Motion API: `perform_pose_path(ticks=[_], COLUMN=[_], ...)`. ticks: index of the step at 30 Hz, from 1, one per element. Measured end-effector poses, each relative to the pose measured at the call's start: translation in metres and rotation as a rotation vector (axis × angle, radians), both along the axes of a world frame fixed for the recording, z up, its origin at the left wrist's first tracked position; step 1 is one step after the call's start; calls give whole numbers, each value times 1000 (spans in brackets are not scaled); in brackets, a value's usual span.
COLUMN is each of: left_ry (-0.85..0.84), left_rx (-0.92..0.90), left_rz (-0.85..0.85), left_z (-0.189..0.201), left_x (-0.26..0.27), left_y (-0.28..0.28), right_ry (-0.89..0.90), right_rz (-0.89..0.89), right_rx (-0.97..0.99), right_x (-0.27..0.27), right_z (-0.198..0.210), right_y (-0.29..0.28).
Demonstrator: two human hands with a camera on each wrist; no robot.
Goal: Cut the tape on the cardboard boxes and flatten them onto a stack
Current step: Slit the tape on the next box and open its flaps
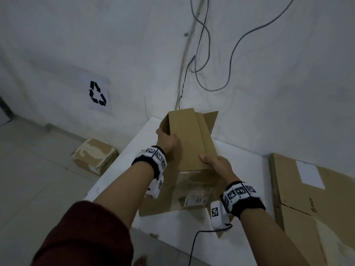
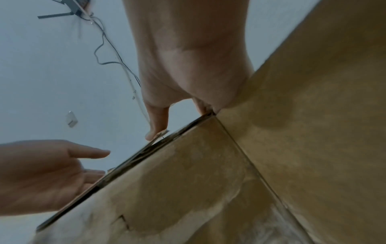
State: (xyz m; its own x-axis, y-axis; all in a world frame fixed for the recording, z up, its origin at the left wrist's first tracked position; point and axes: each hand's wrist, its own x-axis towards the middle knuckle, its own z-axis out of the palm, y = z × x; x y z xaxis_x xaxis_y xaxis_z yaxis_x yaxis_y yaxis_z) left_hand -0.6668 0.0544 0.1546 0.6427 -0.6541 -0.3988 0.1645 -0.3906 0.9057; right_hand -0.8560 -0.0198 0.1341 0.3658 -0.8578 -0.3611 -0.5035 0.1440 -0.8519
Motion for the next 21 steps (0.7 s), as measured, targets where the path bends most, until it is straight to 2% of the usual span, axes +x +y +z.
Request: perform_pose_path(ticks=[4, 6, 8, 10, 13, 16, 17, 18, 19, 21], left_ry=[118, 76, -29, -75, -68, -263, -298, -299, -284, -320], left_rx=[41, 61, 6, 5, 217, 357, 305, 220, 138, 115], left_rz=[123, 151, 149, -25, -534, -738, -736, -658, -531, -299], left_z=[-3, -6, -5, 0, 0, -21, -25, -31, -36, -48], left_x=[26, 37, 44, 42, 30, 19, 12, 8, 8, 15], left_y=[-23, -27, -29, -30, -29, -18, -10, -3, 2, 9], right_ry=[-19, -28, -40, -76, -126, 6, 62, 106, 142, 210], right_rz=[1, 0, -10, -51, -72, 26, 48, 69, 103, 216], right_rx=[27, 55, 61, 44, -16, -127, -170, -197, -204, -210], right_x=[-11, -16, -14, -3, 23, 47, 52, 56, 60, 59], right_z=[3, 0, -2, -2, -8, -8, -6, -6, -9, -15], right_y=[8, 9, 7, 4, -6, -15, -17, -21, -25, -29])
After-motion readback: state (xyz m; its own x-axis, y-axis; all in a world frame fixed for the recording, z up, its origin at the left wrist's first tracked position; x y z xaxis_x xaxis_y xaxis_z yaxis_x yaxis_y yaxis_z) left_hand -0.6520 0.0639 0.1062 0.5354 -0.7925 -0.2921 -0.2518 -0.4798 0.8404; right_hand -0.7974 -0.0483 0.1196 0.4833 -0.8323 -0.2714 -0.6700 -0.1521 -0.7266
